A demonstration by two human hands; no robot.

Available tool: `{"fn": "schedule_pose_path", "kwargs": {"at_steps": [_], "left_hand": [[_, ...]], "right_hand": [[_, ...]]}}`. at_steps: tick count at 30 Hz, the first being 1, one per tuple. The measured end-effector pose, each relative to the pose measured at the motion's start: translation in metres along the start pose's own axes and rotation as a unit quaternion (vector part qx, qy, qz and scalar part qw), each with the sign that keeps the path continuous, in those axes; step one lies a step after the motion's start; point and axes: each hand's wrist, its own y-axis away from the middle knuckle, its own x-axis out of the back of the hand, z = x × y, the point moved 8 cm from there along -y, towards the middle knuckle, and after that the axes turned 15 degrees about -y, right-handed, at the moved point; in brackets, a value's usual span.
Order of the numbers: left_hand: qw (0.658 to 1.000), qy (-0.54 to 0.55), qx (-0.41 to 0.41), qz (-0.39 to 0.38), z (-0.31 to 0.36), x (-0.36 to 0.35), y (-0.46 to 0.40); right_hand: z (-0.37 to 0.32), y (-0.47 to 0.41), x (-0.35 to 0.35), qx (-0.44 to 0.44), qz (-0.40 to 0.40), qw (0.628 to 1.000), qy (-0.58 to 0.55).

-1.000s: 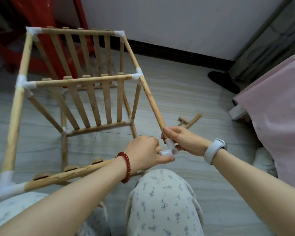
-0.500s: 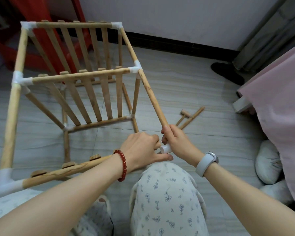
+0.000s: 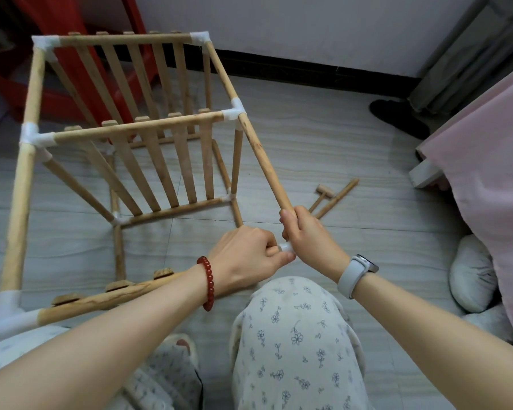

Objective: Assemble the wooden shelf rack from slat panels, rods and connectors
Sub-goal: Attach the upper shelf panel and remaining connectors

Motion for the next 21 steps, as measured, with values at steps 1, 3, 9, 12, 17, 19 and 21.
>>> {"fn": "schedule_pose_path", "kwargs": {"at_steps": [1, 3, 9, 12, 17, 19, 21], "left_hand": [[1.0, 0.005, 0.011, -0.011, -0.001, -0.002, 0.0], [0.999, 0.019, 0.029, -0.037, -0.003, -0.004, -0.001], [0.963, 0.172, 0.108, -0.175, -0.019, -0.007, -0.001], [0.947, 0.205, 0.134, -0.206, -0.02, -0.01, 0.001], [0.932, 0.23, 0.176, -0.219, -0.02, -0.015, 0.008], [0.932, 0.225, 0.185, -0.216, -0.022, -0.015, 0.009], [0.93, 0.231, 0.192, -0.212, -0.022, -0.014, 0.01]], "right_hand": [[-0.002, 0.0, -0.001, -0.002, 0.0, 1.0, -0.002], [-0.005, -0.001, -0.004, -0.007, -0.006, 1.0, -0.004], [-0.011, 0.001, -0.011, -0.013, -0.039, 0.999, 0.011], [-0.007, 0.003, -0.012, -0.035, -0.052, 0.998, -0.017], [-0.003, 0.008, -0.017, -0.045, -0.053, 0.993, -0.099], [-0.004, 0.009, -0.018, -0.041, -0.042, 0.991, -0.121], [-0.003, 0.009, -0.019, -0.053, -0.039, 0.988, -0.136]]}}
